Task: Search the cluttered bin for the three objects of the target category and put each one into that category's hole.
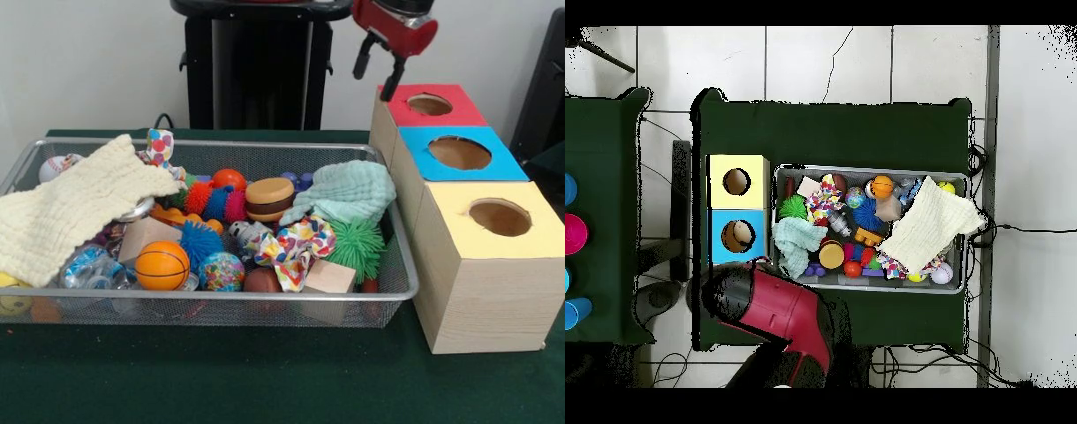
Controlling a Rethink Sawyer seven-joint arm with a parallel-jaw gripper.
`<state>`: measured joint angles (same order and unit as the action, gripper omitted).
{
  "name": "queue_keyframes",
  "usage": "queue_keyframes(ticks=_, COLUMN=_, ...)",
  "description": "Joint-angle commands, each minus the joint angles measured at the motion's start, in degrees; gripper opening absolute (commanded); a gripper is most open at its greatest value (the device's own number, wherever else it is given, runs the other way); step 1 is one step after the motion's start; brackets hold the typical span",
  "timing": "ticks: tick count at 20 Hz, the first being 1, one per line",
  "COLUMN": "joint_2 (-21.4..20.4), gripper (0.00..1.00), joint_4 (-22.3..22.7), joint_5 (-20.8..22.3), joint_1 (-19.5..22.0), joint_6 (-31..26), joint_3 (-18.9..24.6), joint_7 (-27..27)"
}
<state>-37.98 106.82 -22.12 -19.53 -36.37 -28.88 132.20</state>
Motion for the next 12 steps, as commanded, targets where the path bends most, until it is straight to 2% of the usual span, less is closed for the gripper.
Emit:
queue_keyframes(ticks=1, joint_2=1.09, gripper=1.0, joint_4=-0.95, joint_5=7.46, joint_1=8.9, joint_6=12.29, joint_3=9.0, joint_7=-6.21)
queue_keyframes(ticks=5, joint_2=1.73, gripper=1.0, joint_4=-0.14, joint_5=11.88, joint_1=13.65, joint_6=16.72, joint_3=12.89, joint_7=-8.09)
queue_keyframes(ticks=12, joint_2=3.94, gripper=1.0, joint_4=-1.43, joint_5=20.03, joint_1=19.19, joint_6=20.46, joint_3=16.69, joint_7=-7.23)
